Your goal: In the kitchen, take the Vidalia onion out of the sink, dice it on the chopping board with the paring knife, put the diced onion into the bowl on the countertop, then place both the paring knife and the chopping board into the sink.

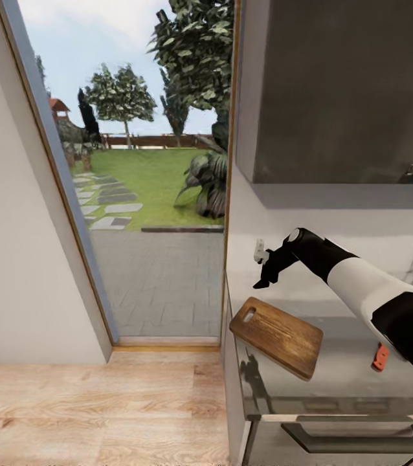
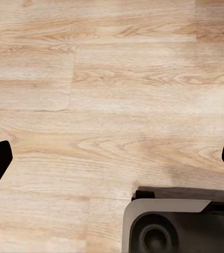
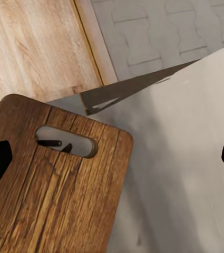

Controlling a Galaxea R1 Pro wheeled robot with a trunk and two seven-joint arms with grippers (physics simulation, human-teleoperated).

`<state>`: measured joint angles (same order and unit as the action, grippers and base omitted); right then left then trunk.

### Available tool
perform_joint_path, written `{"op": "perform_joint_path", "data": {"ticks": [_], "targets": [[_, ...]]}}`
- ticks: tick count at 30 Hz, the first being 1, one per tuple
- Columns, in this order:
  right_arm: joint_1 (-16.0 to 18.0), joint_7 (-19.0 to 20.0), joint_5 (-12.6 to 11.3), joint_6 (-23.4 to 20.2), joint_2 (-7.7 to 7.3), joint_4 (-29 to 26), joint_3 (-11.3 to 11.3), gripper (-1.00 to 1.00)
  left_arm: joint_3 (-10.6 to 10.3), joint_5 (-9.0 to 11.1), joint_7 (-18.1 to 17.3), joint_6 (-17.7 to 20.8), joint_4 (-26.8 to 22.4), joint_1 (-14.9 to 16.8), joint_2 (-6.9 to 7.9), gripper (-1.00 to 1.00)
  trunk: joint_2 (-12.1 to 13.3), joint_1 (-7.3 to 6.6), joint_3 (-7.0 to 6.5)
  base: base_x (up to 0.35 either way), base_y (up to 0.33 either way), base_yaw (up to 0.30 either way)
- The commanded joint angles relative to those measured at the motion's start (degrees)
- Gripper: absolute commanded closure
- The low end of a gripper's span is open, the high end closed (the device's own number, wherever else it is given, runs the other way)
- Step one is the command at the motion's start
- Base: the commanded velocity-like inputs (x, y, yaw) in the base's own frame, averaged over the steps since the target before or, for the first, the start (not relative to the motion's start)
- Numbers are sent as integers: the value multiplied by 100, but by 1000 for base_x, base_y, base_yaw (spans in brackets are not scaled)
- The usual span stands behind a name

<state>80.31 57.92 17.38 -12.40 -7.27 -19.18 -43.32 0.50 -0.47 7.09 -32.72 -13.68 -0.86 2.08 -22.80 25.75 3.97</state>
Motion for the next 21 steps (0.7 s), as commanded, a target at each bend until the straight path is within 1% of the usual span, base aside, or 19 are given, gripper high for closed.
{"op": "perform_joint_path", "data": {"ticks": [1,5,13,21], "targets": [[-1,26,20,-52,-3,-17,7,-100,3,-6,12,-6,-10,-1,-1,-100,-12,3,21,18,0,0],[-11,26,20,-52,-3,-16,7,-100,3,-4,12,-6,-11,-1,2,-100,-12,3,58,112,0,0],[-15,33,20,-52,-3,-15,7,-100,3,-5,12,-6,-10,-1,3,-100,-12,3,132,234,31,0],[-19,35,20,-44,-3,-15,7,-100,3,-4,12,-6,-6,-1,3,-100,-12,3,206,29,2,0]]}}
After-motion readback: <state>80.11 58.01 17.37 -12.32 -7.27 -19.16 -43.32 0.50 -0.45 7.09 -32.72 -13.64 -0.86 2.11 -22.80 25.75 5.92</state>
